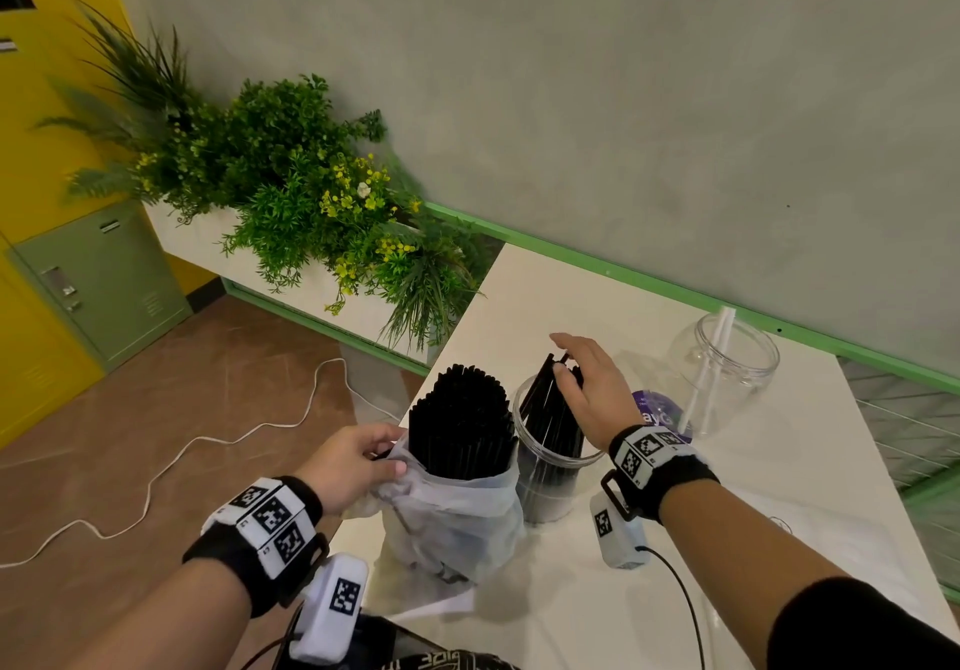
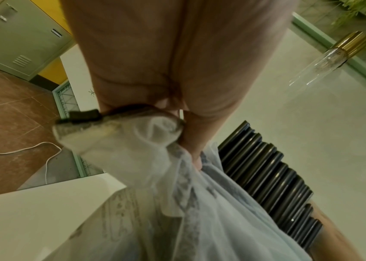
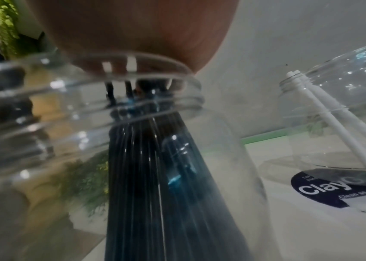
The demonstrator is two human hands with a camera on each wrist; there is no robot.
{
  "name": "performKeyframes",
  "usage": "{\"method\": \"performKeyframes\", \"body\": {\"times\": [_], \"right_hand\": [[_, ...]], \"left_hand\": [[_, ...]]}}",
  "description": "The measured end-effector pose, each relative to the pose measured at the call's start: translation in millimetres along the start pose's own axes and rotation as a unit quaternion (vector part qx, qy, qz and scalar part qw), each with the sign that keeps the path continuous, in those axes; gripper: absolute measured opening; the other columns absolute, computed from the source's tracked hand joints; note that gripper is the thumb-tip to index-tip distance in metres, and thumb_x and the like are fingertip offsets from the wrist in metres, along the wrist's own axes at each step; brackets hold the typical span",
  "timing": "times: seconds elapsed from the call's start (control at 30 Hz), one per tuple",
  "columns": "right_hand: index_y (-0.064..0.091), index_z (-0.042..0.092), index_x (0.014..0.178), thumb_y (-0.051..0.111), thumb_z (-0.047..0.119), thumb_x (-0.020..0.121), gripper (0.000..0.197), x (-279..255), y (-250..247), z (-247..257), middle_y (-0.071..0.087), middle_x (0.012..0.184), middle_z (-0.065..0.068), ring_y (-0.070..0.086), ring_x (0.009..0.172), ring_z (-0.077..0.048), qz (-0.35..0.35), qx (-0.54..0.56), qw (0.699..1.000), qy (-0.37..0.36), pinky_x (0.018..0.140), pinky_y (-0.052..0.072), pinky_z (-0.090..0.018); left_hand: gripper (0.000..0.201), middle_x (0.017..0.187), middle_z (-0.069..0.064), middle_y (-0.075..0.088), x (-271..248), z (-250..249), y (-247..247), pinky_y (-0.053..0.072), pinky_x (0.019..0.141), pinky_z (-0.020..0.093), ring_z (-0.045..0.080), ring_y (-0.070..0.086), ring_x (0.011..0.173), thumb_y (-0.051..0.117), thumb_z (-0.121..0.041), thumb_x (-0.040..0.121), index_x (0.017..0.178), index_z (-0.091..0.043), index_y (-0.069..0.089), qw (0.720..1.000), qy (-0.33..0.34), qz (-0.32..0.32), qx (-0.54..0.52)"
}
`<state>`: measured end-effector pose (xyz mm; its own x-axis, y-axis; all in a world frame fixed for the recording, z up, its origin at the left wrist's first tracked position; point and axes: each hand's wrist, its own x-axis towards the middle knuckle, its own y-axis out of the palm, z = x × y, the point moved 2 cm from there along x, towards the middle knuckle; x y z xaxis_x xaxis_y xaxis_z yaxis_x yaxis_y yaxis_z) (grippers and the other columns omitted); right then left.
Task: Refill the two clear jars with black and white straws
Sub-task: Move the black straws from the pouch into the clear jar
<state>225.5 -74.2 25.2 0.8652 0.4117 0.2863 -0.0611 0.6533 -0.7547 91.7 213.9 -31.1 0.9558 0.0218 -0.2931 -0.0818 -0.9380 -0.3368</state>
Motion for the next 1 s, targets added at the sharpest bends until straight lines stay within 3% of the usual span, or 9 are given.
{"method": "performKeyframes", "body": {"times": [0.1,0.27,0.47,0.53,0.67,0.87,0.93,1.0], "right_hand": [[0.047,0.027,0.134,0.052,0.042,0.095,0.043,5,10,5,0.047,0.130,0.001,0.040,0.120,-0.014,0.040,-0.052,0.997,-0.034,0.105,0.030,-0.028],[0.059,0.008,0.105,0.057,0.030,0.094,0.024,10,22,6,0.055,0.102,-0.007,0.044,0.096,-0.026,0.002,-0.110,0.993,-0.030,0.089,0.039,-0.042],[0.057,0.007,0.097,0.057,0.023,0.095,0.016,16,-4,12,0.049,0.091,0.000,0.039,0.086,-0.016,-0.124,-0.076,0.989,-0.013,0.077,0.029,-0.024],[0.057,0.008,0.098,0.058,0.025,0.094,0.018,16,-8,6,0.048,0.090,0.004,0.045,0.085,-0.018,-0.131,-0.074,0.989,0.009,0.076,0.034,-0.027],[0.060,0.008,0.101,0.061,0.026,0.093,0.020,11,-5,-4,0.050,0.091,0.006,0.052,0.085,-0.020,-0.115,-0.080,0.990,0.027,0.075,0.043,-0.031],[0.051,0.016,0.126,0.054,0.019,0.095,0.030,8,-6,-6,0.052,0.100,0.005,0.055,0.079,-0.016,-0.151,-0.036,0.987,0.048,0.070,0.047,-0.029],[0.050,0.017,0.126,0.051,0.015,0.097,0.030,6,-7,-6,0.052,0.101,0.004,0.054,0.076,-0.014,-0.164,-0.026,0.985,0.039,0.067,0.045,-0.026],[0.056,0.010,0.115,0.052,0.009,0.095,0.020,5,-8,-7,0.054,0.100,0.002,0.053,0.077,-0.014,-0.188,-0.022,0.982,0.025,0.069,0.048,-0.031]], "left_hand": [[0.034,0.108,0.015,0.066,2,2,-1,0.046,0.096,0.038,0.027,0.062,0.104,0.072,-0.006,0.080,0.110,-0.018,0.064,1.000,-0.003,0.001,0.006],[0.037,0.110,0.012,0.067,4,5,-2,0.045,0.100,0.043,0.024,0.062,0.106,0.073,-0.009,0.079,0.114,-0.016,0.064,1.000,-0.007,0.007,0.002],[0.051,0.109,0.013,0.067,2,3,-2,0.047,0.098,0.042,0.027,0.063,0.104,0.071,-0.030,0.063,0.112,-0.017,0.065,1.000,-0.003,0.009,-0.006],[0.045,0.108,0.013,0.067,2,4,-3,0.047,0.098,0.041,0.026,0.063,0.104,0.072,-0.028,0.066,0.110,-0.018,0.065,1.000,-0.003,0.012,-0.001],[0.029,0.106,0.013,0.068,0,2,-4,0.046,0.095,0.039,0.025,0.063,0.102,0.072,-0.009,0.079,0.106,-0.019,0.066,1.000,-0.002,0.017,0.004],[0.026,0.094,0.011,0.068,-5,-7,-3,0.045,0.084,0.029,0.016,0.060,0.087,0.069,-0.001,0.081,0.088,-0.026,0.065,1.000,0.017,0.025,0.008],[0.024,0.099,0.014,0.069,-7,-11,-1,0.045,0.083,0.024,0.016,0.061,0.089,0.070,-0.003,0.080,0.091,-0.024,0.065,0.999,0.015,0.027,-0.010],[0.022,0.102,0.015,0.069,-9,-14,0,0.046,0.079,0.016,0.014,0.061,0.089,0.070,-0.016,0.073,0.093,-0.023,0.065,0.999,0.016,0.024,-0.021]]}}
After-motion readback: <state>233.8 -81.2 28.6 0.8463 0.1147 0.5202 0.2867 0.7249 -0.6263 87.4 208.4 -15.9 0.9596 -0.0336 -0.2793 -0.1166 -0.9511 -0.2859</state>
